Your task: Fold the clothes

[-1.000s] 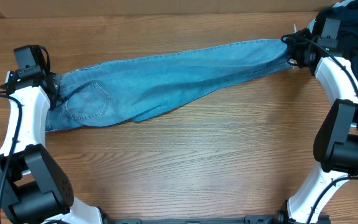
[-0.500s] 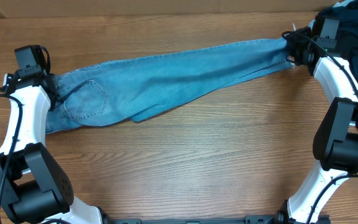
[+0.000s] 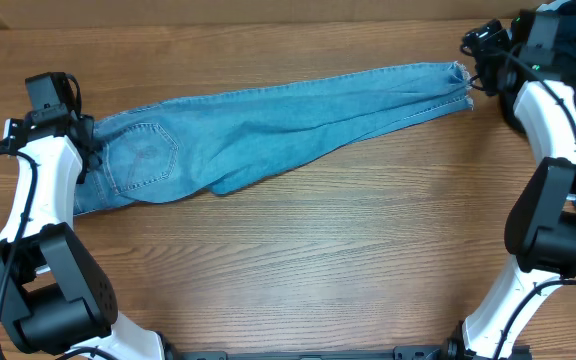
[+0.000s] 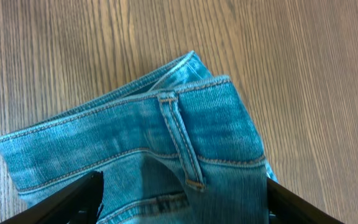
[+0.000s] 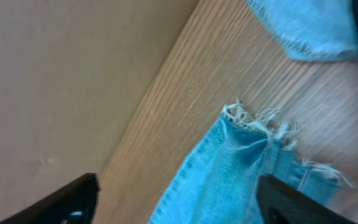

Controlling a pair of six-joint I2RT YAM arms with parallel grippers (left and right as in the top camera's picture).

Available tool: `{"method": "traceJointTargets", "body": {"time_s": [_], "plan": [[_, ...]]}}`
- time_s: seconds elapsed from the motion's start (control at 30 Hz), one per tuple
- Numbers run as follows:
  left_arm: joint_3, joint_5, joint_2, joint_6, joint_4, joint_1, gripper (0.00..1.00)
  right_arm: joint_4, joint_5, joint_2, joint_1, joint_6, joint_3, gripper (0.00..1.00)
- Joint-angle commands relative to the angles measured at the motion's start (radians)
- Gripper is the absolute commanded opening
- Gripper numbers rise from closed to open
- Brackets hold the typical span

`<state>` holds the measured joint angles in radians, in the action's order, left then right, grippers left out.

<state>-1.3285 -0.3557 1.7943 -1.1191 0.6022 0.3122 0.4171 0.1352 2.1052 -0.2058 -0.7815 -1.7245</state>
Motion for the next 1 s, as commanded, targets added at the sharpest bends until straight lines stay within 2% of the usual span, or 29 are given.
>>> {"method": "traceJointTargets", "body": {"time_s": [0.0, 0.1, 0.2, 0.23, 0.27, 0.33, 0.43, 0.57, 0.73, 0.77, 0.8, 0.83, 0.87, 0.9, 0.93, 0.97], "plan": [[-0.025, -0.012, -0.023, 0.039, 0.002, -0.029, 0.79, 0.101, 0.017, -0.003, 0.010, 0.193, -0.122, 0.48], [-0.025, -0.035, -0.026, 0.042, 0.000, -0.036, 0.75, 0.160, 0.017, -0.003, 0.038, 0.243, -0.128, 0.06], [-0.025, -0.078, -0.027, 0.030, -0.001, -0.036, 0.78, 0.198, 0.017, -0.002, 0.055, 0.240, -0.127, 0.04], [-0.025, -0.090, -0.027, 0.025, -0.001, -0.036, 0.82, 0.200, 0.018, -0.002, 0.057, 0.240, -0.127, 0.04], [-0.025, -0.111, -0.029, 0.011, -0.003, -0.036, 0.91, 0.203, 0.023, -0.002, 0.057, 0.240, -0.127, 0.04], [-0.027, -0.128, -0.035, 0.012, -0.006, -0.036, 1.00, 0.205, 0.046, -0.002, 0.057, 0.240, -0.127, 0.04], [-0.029, -0.130, -0.052, 0.010, 0.018, -0.037, 1.00, 0.217, 0.055, -0.002, 0.057, 0.240, -0.128, 0.04], [-0.029, -0.182, -0.104, -0.049, 0.114, -0.038, 1.00, 0.243, 0.055, -0.002, 0.057, 0.252, -0.128, 0.04], [-0.029, -0.190, -0.204, -0.036, 0.187, -0.044, 1.00, 0.274, 0.053, -0.002, 0.059, 0.310, -0.128, 0.04], [-0.029, -0.175, -0.220, -0.010, 0.195, -0.050, 0.97, 0.278, 0.053, -0.002, 0.061, 0.321, -0.127, 0.04], [-0.029, -0.139, -0.232, 0.042, 0.195, -0.060, 0.87, 0.282, 0.053, -0.001, 0.063, 0.331, -0.127, 0.04], [-0.029, -0.104, -0.233, 0.079, 0.193, -0.071, 0.63, 0.283, 0.053, 0.003, 0.066, 0.338, -0.127, 0.04], [-0.028, -0.072, -0.232, 0.102, 0.195, -0.086, 0.32, 0.283, 0.053, 0.007, 0.070, 0.339, -0.127, 0.04], [-0.028, -0.050, -0.223, 0.119, 0.195, -0.103, 0.15, 0.284, 0.054, 0.014, 0.074, 0.338, -0.127, 0.04], [-0.028, -0.041, -0.213, 0.126, 0.192, -0.123, 0.04, 0.287, 0.055, 0.021, 0.078, 0.338, -0.127, 0.04], [-0.028, -0.041, -0.201, 0.126, 0.186, -0.143, 0.04, 0.293, 0.055, 0.034, 0.084, 0.338, -0.127, 0.04]]}}
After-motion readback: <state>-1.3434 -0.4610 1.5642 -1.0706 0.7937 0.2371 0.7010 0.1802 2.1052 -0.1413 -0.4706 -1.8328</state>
